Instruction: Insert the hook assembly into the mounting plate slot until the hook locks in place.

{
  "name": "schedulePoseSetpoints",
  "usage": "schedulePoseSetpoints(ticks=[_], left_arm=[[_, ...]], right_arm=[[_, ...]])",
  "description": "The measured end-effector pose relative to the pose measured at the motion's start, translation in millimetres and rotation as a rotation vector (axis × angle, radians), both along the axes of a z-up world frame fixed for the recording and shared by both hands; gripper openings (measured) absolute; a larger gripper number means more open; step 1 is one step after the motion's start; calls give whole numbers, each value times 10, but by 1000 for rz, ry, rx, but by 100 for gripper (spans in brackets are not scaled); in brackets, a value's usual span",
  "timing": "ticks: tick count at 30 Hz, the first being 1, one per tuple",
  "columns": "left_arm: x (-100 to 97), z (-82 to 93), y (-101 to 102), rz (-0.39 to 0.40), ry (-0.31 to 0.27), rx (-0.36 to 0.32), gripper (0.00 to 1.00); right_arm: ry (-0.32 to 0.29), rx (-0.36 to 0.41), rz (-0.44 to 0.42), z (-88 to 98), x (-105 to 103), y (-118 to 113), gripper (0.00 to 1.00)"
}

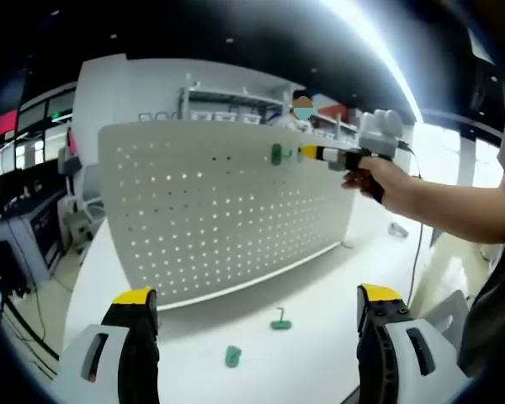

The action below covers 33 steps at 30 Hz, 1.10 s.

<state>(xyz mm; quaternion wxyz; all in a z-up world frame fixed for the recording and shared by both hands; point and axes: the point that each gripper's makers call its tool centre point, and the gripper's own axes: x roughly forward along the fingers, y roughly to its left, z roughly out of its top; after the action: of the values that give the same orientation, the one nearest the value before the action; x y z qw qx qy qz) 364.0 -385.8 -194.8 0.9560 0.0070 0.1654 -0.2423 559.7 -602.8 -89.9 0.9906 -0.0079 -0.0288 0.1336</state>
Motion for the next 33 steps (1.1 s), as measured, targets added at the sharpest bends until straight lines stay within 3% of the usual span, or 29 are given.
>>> schedulePoseSetpoints(ticks=[3,13,15,22,27,30,33], left_arm=[[9,-34,23,2,9,26,97],[38,-89,86,21,24,19,97],[42,-103,93,22,27,22,96],[44,-129,116,30,33,22,95],[35,-158,123,34,41,19,95],[27,-175,112,32,46,18,95],[17,-177,108,30,46,17,95]], right_arm=[[-4,17,-12,19,50,0,0],[-14,-2,-57,-78,131,-70,0],[-32,30,-64,-63,133,-84,0],[-32,28,-83,-105,172,-72,0],[-47,-1,-100,-101,182,-76,1],[-8,-98,-82,-152,183,-49,2],[-18,-75,-80,-127,173,-54,3]])
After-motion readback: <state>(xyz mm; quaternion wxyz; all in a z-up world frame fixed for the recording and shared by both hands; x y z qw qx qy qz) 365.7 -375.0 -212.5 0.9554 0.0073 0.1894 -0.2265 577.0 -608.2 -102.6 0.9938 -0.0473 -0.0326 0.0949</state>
